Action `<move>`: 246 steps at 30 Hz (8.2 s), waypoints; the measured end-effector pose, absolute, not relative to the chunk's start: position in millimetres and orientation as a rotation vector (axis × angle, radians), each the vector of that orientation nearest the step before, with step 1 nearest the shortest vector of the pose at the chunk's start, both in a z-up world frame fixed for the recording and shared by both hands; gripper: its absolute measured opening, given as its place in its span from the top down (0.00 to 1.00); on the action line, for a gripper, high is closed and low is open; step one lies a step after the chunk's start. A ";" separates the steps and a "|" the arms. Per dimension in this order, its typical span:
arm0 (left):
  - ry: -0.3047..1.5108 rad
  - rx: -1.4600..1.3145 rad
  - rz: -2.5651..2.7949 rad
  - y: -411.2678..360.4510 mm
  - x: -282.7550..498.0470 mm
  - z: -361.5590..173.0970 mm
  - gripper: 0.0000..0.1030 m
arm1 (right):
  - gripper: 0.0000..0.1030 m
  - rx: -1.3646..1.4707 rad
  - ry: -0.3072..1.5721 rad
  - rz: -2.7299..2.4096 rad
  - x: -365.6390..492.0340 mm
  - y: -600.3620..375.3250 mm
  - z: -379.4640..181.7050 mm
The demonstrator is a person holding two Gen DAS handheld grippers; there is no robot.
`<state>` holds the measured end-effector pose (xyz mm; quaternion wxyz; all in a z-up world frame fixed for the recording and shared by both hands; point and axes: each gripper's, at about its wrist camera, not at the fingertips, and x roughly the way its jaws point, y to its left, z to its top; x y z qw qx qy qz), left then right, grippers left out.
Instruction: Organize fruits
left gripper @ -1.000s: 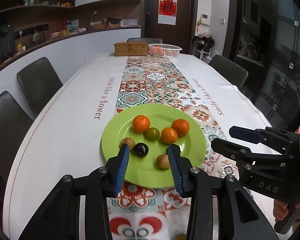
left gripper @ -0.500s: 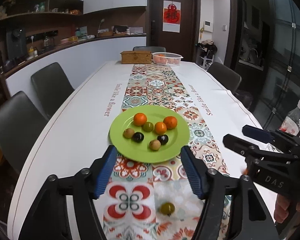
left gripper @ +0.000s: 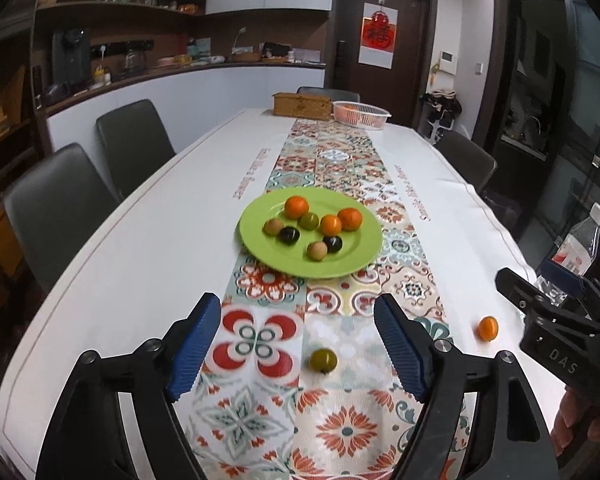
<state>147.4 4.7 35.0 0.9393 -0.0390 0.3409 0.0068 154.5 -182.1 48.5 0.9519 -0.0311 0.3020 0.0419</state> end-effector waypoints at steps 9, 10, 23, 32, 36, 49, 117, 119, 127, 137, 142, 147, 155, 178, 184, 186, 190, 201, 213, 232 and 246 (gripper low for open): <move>0.751 -0.097 0.036 -7.3 142.2 -4.3 0.21 | 0.26 -0.055 0.640 -0.009 135.2 -206.4 18.8; 0.761 -0.098 0.046 -7.7 141.8 -8.4 0.21 | 0.26 -0.049 0.650 -0.018 133.7 -209.7 14.6; 0.873 -0.083 0.091 -15.9 153.7 -48.2 0.20 | 0.26 0.088 0.770 -0.148 133.2 -241.5 -33.5; 0.938 -0.106 0.105 -15.8 176.5 -68.6 0.20 | 0.26 0.103 0.824 -0.192 160.0 -251.1 -53.0; 0.946 -0.118 0.100 -16.5 184.7 -72.2 0.31 | 0.26 0.112 0.843 -0.199 169.8 -252.3 -58.2; 0.989 -0.159 0.021 -19.4 197.4 -82.7 0.68 | 0.48 0.119 0.894 -0.199 192.6 -256.5 -71.1; 0.624 -0.045 -0.161 1.9 199.0 32.1 0.74 | 0.69 0.014 0.609 0.216 190.9 -151.4 46.2; 0.624 -0.047 -0.162 3.6 206.0 31.6 0.74 | 0.69 0.008 0.604 0.217 198.0 -148.8 47.3; 0.614 -0.050 -0.194 10.7 237.2 29.4 0.74 | 0.69 -0.015 0.609 0.211 232.3 -140.3 42.9; 0.603 -0.023 -0.219 13.7 279.3 22.1 0.74 | 0.69 -0.043 0.647 0.197 281.9 -132.2 28.3; 0.648 -0.050 -0.228 20.1 310.0 9.1 0.74 | 0.69 -0.024 0.688 0.219 306.7 -130.6 15.8; 0.703 -0.070 -0.232 23.9 332.3 -7.7 0.74 | 0.69 -0.009 0.711 0.248 325.2 -128.8 2.1; 0.792 -0.078 -0.251 23.0 354.4 -31.6 0.74 | 0.69 -0.011 0.766 0.311 343.0 -113.5 -19.7; 0.621 -0.026 -0.109 27.5 253.9 35.8 0.30 | 0.37 0.006 0.644 0.266 265.8 -137.5 32.4; 0.588 -0.012 -0.097 23.5 217.6 50.3 0.23 | 0.29 0.004 0.586 0.209 223.6 -150.6 55.3; 0.572 0.005 -0.089 20.1 204.7 53.5 0.19 | 0.29 0.003 0.577 0.199 211.4 -154.1 60.3; 0.526 0.024 -0.076 14.0 174.4 60.6 0.12 | 0.26 0.001 0.558 0.189 187.2 -160.8 67.7; 0.474 0.050 -0.053 6.7 117.4 76.3 0.06 | 0.21 -0.009 0.509 0.171 129.3 -171.7 82.1; 0.440 0.053 -0.065 3.2 79.9 90.1 0.02 | 0.21 -0.006 0.496 0.164 90.6 -174.3 85.8; 0.411 0.074 -0.040 -2.1 58.2 94.2 0.00 | 0.21 0.001 0.484 0.149 71.3 -181.4 86.6; 0.421 0.061 -0.068 -1.4 53.0 90.8 0.00 | 0.21 -0.001 0.478 0.142 64.2 -180.6 87.5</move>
